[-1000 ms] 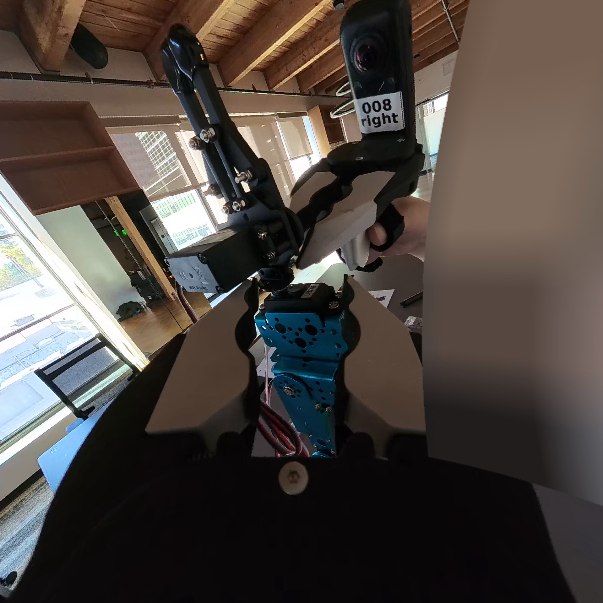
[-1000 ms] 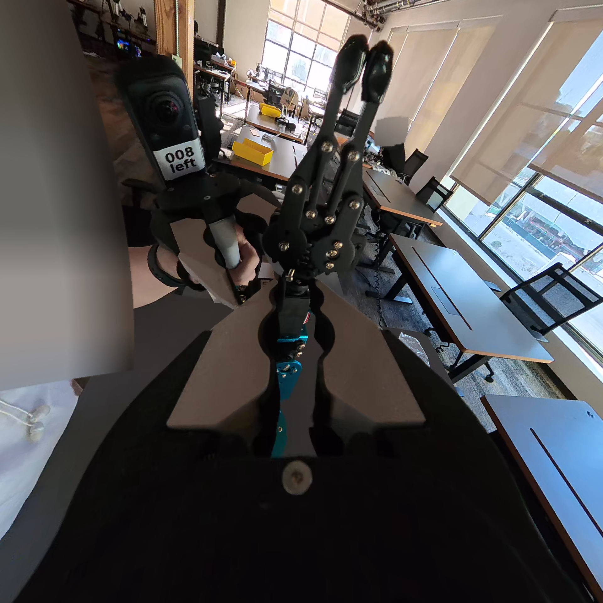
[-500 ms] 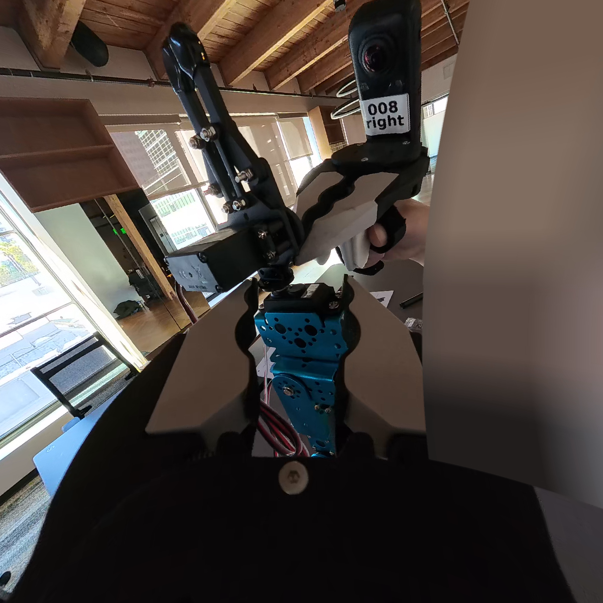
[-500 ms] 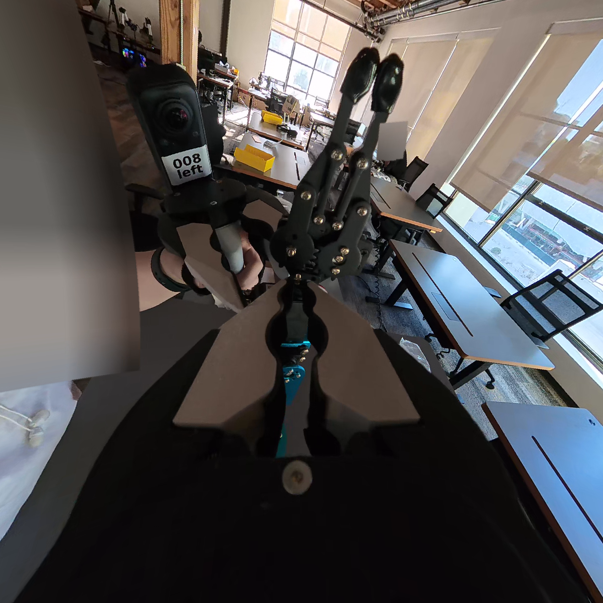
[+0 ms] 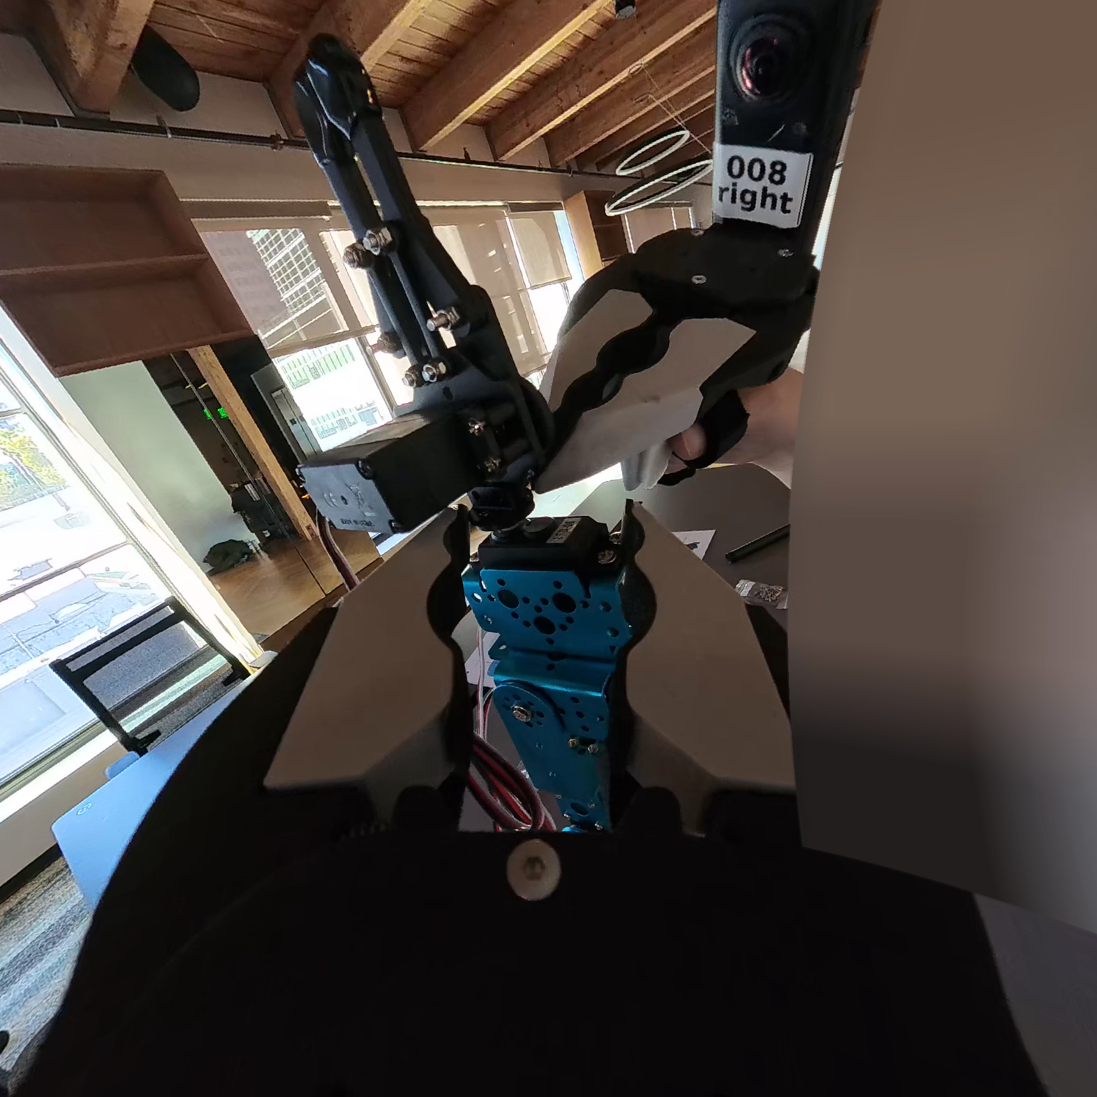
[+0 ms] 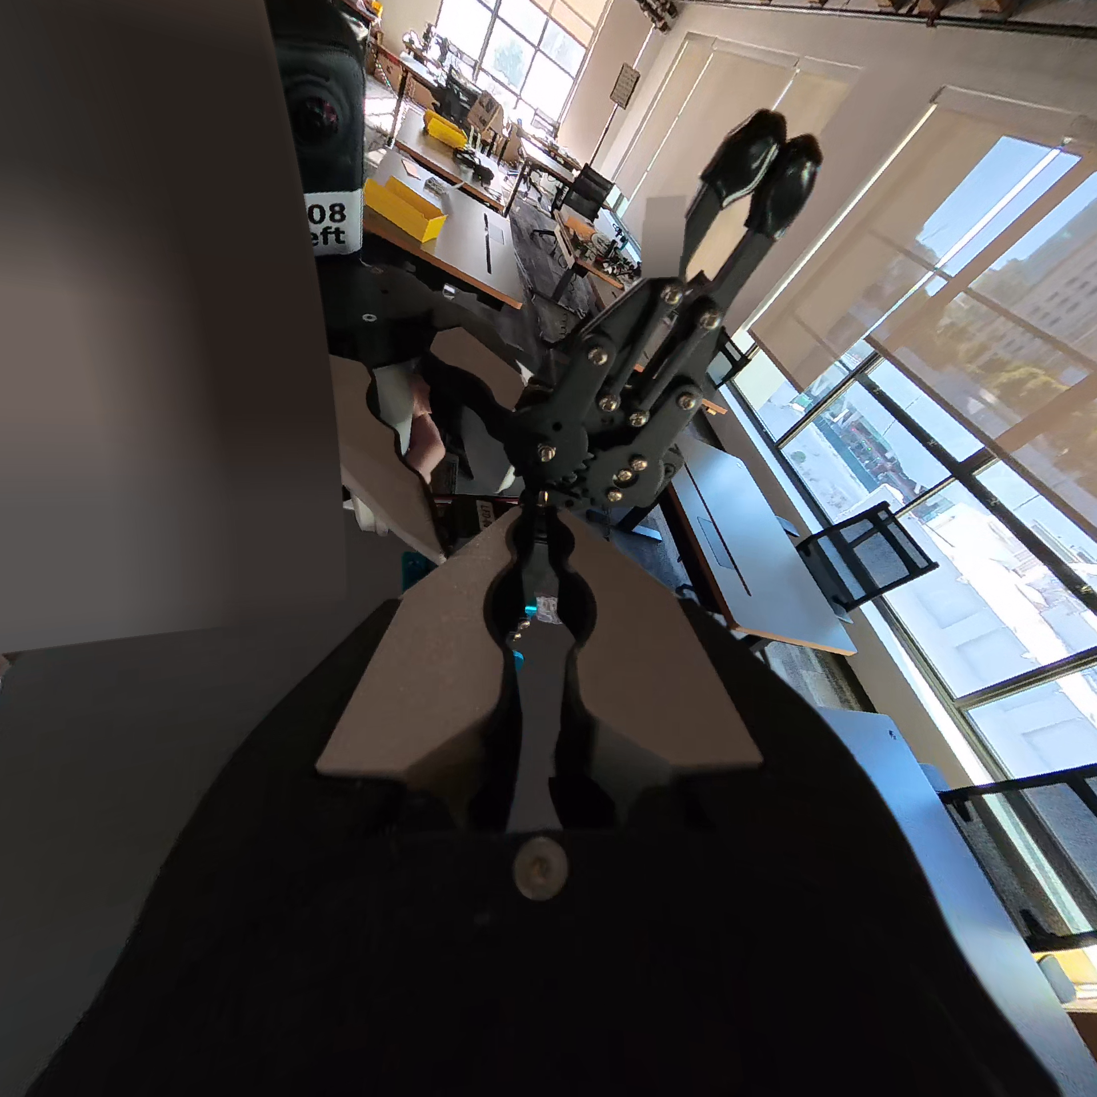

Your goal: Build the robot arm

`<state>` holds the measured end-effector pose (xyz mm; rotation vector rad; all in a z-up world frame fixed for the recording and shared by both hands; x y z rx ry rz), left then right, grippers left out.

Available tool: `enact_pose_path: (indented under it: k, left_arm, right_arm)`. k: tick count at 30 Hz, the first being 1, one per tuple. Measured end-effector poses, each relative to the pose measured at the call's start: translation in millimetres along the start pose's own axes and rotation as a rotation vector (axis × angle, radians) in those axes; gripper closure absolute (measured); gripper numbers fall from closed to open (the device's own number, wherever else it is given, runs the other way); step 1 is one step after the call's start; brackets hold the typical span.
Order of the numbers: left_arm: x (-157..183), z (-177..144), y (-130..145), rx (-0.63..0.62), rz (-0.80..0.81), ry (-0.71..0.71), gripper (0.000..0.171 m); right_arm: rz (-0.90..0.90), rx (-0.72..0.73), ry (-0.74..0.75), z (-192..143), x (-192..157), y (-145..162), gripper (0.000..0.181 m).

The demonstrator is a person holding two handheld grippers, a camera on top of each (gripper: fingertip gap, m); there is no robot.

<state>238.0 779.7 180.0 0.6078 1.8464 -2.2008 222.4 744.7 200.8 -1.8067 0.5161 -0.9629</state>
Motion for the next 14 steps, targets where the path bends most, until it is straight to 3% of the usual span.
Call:
enact_pose_path:
  k: [14]
  left_arm:
    - [1.3, 2.2, 0.0, 0.017, 0.009, -0.04, 0.122]
  right_arm:
    - [0.067, -0.029, -0.111, 0.3, 3.9, 0.7, 0.18]
Point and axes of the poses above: each gripper's, where its closed fingertips meet, z out along the fingers, y out of its underside, x = y × z across the jaws, the point moved 3 cm from there along -z, back along the fingers, and after that the axes turned 7 degrees about z, right-handed, at the moved point
